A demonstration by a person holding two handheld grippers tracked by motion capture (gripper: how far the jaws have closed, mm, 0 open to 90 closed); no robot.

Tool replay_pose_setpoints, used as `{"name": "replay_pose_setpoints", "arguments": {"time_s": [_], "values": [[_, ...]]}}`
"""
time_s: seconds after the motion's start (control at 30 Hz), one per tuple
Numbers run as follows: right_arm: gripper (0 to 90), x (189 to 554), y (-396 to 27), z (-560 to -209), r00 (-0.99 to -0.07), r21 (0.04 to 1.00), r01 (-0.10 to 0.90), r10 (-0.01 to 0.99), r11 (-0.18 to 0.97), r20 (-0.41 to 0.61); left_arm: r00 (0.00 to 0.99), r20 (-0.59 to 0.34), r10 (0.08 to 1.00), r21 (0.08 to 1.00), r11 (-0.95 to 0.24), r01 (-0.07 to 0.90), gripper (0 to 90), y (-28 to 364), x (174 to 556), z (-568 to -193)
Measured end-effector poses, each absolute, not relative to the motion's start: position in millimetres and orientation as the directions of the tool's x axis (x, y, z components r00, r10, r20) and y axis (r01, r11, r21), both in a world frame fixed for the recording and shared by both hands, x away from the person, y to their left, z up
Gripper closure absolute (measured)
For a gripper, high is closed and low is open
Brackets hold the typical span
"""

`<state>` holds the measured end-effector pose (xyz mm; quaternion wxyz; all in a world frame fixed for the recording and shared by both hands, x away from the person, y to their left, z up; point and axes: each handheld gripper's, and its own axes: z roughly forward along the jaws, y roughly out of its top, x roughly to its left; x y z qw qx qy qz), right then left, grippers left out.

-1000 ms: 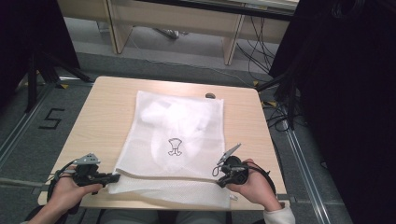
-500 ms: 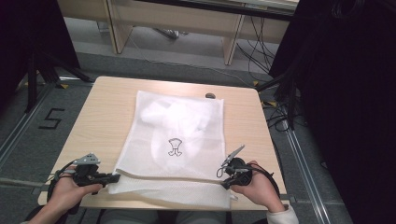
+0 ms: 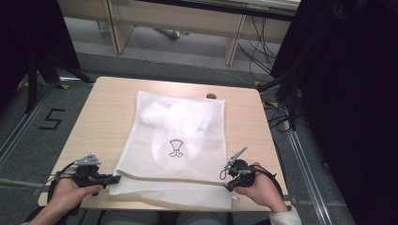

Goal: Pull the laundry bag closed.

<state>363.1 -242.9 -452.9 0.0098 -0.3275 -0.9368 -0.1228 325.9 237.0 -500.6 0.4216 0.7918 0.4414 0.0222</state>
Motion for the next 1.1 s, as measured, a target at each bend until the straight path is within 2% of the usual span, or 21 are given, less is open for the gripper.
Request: {"name": "replay_pose_setpoints", "arguments": {"time_s": [0.2, 0.23, 0.3, 0.33, 0.47, 0.5, 0.57, 0.7, 0.8, 1.1], "values": [[80.6, 364, -243, -457, -0.798, 0.227, 0.601, 0.594, 0.766, 0.105, 0.607, -0.333, 0.721, 0.699, -0.244, 0.672, 84.5, 235, 325, -503], [79.8, 363, -243, -456, -0.789, 0.223, 0.612, 0.606, 0.759, 0.103, 0.615, -0.321, 0.720, 0.683, -0.274, 0.677, 84.0, 236, 326, -502], [67.9, 361, -246, -458, -0.784, 0.237, 0.615, 0.615, 0.752, 0.086, 0.611, -0.315, 0.726, 0.681, -0.276, 0.679, 82.2, 238, 326, -503], [61.8, 360, -247, -460, -0.775, 0.273, 0.622, 0.628, 0.734, 0.079, 0.606, -0.318, 0.729, 0.686, -0.264, 0.678, 80.8, 237, 325, -503], [52.5, 359, -256, -458, -0.751, 0.404, 0.626, 0.656, 0.668, 0.079, 0.598, -0.305, 0.742, 0.723, -0.228, 0.652, 65.7, 239, 325, -499], [51.0, 359, -259, -455, -0.713, 0.445, 0.652, 0.696, 0.614, 0.084, 0.600, -0.299, 0.742, 0.735, -0.222, 0.641, 60.2, 240, 325, -499], [49.2, 357, -264, -449, -0.648, 0.477, 0.696, 0.756, 0.536, 0.097, 0.586, -0.284, 0.759, 0.767, -0.187, 0.614, 51.6, 242, 325, -497], [46.8, 365, -275, -454, -0.599, 0.584, 0.689, 0.792, 0.430, 0.123, 0.563, -0.258, 0.785, 0.791, -0.163, 0.590, 40.2, 250, 327, -495], [46.4, 366, -276, -456, -0.580, 0.574, 0.706, 0.804, 0.416, 0.130, 0.548, -0.240, 0.801, 0.789, -0.168, 0.591, 34.1, 252, 327, -496], [44.6, 367, -274, -461, -0.555, 0.600, 0.709, 0.818, 0.369, 0.152, 0.560, -0.219, 0.799, 0.794, -0.187, 0.579, 33.5, 251, 327, -495]]}}
